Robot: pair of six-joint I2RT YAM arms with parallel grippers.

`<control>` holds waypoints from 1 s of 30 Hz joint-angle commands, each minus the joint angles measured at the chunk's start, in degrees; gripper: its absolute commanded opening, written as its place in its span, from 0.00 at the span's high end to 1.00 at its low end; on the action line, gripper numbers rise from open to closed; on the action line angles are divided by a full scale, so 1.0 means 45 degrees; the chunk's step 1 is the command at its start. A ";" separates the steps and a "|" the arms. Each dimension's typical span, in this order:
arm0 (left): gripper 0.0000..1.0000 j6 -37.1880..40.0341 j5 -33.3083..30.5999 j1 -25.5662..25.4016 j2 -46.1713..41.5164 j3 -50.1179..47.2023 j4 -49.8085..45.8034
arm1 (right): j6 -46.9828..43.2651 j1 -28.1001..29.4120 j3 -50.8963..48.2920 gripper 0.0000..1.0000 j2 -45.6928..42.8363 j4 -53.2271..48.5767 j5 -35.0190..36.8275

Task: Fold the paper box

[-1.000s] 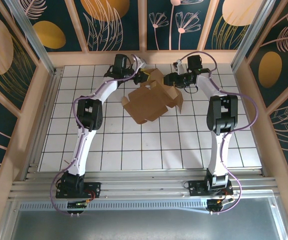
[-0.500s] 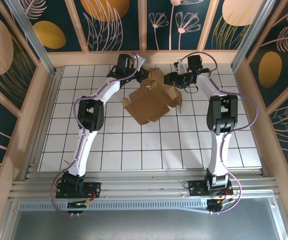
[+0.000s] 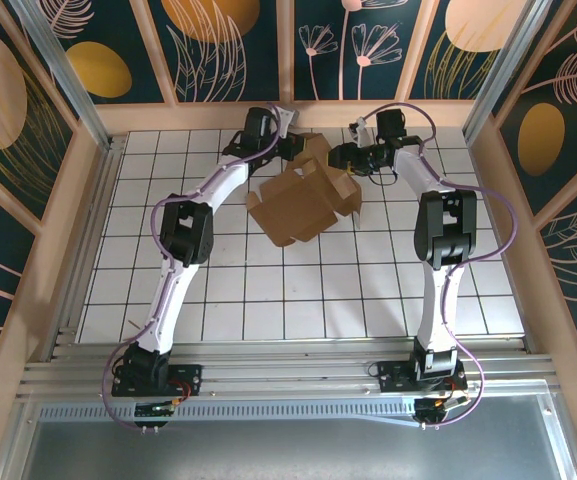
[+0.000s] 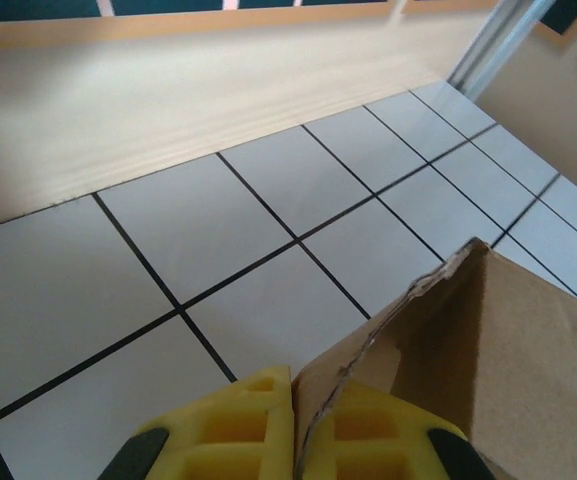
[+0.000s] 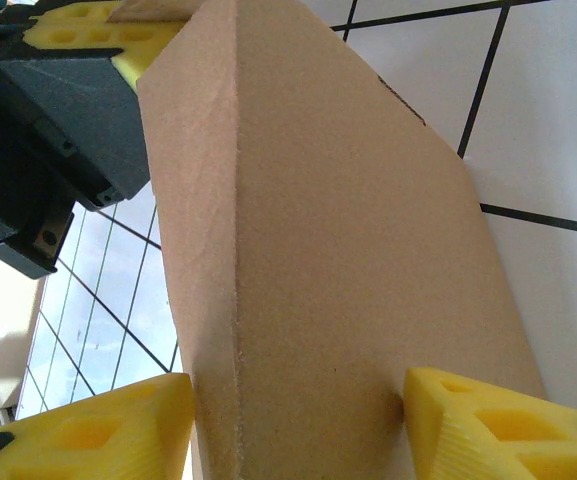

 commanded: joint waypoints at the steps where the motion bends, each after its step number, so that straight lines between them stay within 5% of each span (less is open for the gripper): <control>1: 1.00 -0.2227 0.0426 -0.0984 -0.0615 0.0529 0.0041 | 0.0102 0.0243 -0.0204 0.42 0.0544 -0.0033 0.0420; 20: 1.00 -0.7824 -0.0349 -0.1192 -0.1978 -0.0042 -0.0227 | 0.0126 0.0242 -0.0436 0.43 0.0444 0.0067 0.0438; 26: 1.00 -0.7278 -0.0235 -0.1446 -0.1871 -0.0862 0.0186 | 0.0095 0.0241 -0.0592 0.43 0.0307 0.0116 0.0397; 30: 0.88 -0.5418 0.0593 -0.1471 -0.1882 -0.1052 0.0594 | 0.0059 0.0226 -0.0665 0.43 0.0269 0.0099 0.0380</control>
